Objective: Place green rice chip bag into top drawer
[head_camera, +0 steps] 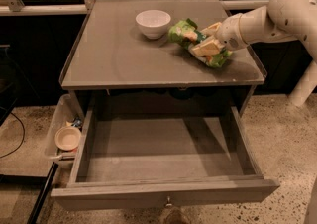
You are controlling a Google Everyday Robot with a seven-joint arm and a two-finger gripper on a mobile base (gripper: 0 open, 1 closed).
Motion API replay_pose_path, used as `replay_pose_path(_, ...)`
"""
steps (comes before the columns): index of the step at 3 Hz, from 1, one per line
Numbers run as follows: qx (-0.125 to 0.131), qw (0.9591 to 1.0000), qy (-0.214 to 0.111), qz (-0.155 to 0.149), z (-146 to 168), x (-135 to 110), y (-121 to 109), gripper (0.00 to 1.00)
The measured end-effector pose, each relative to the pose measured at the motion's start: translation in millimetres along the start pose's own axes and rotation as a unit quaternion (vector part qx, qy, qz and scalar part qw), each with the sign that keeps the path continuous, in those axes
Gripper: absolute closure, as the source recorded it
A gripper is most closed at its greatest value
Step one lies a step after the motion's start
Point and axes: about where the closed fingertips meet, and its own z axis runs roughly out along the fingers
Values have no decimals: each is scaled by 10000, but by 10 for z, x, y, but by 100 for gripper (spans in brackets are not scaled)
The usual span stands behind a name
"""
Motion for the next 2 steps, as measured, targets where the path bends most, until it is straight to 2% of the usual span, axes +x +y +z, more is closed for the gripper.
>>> replay_pose_path(1, -1, 10000, 0, 0, 1, 0, 0, 100)
replay_pose_path(2, -28, 10000, 25, -24, 18, 0, 24, 100)
